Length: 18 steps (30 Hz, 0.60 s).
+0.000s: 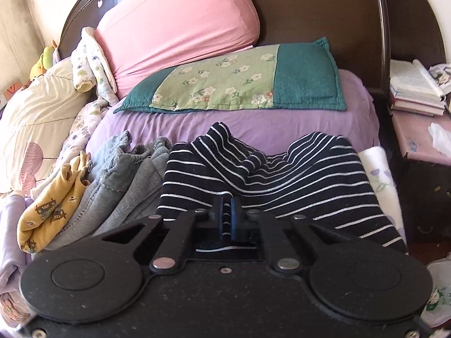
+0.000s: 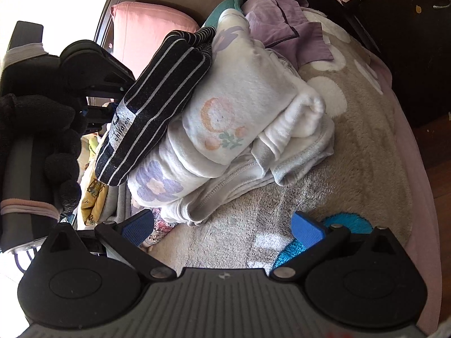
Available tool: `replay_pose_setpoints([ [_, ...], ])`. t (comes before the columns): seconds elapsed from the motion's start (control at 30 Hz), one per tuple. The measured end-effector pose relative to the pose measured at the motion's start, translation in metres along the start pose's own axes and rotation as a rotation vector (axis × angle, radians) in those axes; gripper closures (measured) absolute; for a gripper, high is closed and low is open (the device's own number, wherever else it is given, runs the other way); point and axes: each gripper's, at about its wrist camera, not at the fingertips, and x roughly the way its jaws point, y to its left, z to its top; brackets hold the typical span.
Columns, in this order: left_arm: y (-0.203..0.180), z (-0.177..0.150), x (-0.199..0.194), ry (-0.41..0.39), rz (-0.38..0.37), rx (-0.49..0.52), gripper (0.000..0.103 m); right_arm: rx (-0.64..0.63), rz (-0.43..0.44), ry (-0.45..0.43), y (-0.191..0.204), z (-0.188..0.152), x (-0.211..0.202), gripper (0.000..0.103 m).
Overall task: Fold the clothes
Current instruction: 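Close the left gripper on the black-and-white striped garment, then lift the striped garment with the left gripper and carry it onto the blanket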
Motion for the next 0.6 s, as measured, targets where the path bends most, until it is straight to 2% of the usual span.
replay_pose_setpoints([
  [0.1,0.006,0.001,-0.024,-0.056,-0.009,-0.016,0.103,0.005,0.000,-0.002,-0.001,0.001,-0.001,0.000],
  [0.23,0.027,0.006,-0.082,-0.196,-0.006,-0.110,0.103,0.008,0.000,-0.007,-0.002,0.003,-0.002,0.000],
  [0.3,0.039,0.006,-0.118,-0.269,0.020,-0.144,0.103,0.010,-0.002,-0.011,-0.003,0.004,-0.003,0.000],
  [0.43,0.071,-0.003,-0.186,-0.383,0.110,-0.219,0.103,0.007,-0.002,-0.020,-0.004,0.005,-0.005,0.000],
  [0.6,0.114,-0.029,-0.274,-0.501,0.282,-0.290,0.103,0.001,0.001,-0.027,-0.004,0.007,-0.007,0.000],
])
